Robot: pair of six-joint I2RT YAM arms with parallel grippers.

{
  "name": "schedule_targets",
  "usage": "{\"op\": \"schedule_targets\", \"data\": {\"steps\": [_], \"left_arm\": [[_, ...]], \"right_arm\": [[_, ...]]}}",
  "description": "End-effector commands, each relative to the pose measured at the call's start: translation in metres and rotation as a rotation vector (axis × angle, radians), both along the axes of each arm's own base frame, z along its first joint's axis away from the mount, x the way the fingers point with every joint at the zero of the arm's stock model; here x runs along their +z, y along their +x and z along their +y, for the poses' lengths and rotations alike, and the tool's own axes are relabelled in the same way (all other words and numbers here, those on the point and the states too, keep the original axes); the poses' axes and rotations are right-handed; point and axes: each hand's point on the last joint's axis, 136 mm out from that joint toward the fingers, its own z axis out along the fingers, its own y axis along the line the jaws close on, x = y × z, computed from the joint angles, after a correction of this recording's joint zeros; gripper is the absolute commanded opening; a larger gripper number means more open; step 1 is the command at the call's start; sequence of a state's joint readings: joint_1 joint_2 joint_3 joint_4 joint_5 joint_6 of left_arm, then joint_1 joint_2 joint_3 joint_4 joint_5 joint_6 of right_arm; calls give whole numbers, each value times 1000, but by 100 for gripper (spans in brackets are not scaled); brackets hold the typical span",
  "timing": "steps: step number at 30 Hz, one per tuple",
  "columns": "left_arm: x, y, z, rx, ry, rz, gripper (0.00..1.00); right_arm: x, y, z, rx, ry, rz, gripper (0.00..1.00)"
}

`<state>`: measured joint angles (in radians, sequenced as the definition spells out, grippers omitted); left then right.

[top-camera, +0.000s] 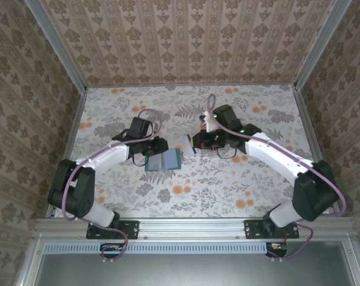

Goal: Put the credit cards into the card holder

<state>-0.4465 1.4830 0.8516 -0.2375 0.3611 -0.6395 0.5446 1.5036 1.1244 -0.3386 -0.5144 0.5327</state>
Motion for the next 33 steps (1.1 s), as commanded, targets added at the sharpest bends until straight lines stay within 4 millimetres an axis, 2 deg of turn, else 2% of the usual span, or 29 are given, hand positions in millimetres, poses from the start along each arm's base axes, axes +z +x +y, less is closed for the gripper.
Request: {"op": "schedule_targets", "data": {"steps": [1,5,8,14,20,33], "left_arm": [[-16,-11,41,89,65,32,29],[-30,-20,76,180,75,71,29],[-36,-24,87,206,67,92,29],[-48,-32,89,208,72,116,29],[-51,-29,85,191,52,111,29],[-62,-32,76,142,3,103,28]], "right_arm": [[-11,-6,31,47,45,31,3],[-30,-13,56,81,29,40,3],[-43,-11,69,83,35,56,3],[-59,-5,86,89,64,85,2],[-69,-2,96,85,80,108,3],[-98,2,92,-9,68,137,3]]}}
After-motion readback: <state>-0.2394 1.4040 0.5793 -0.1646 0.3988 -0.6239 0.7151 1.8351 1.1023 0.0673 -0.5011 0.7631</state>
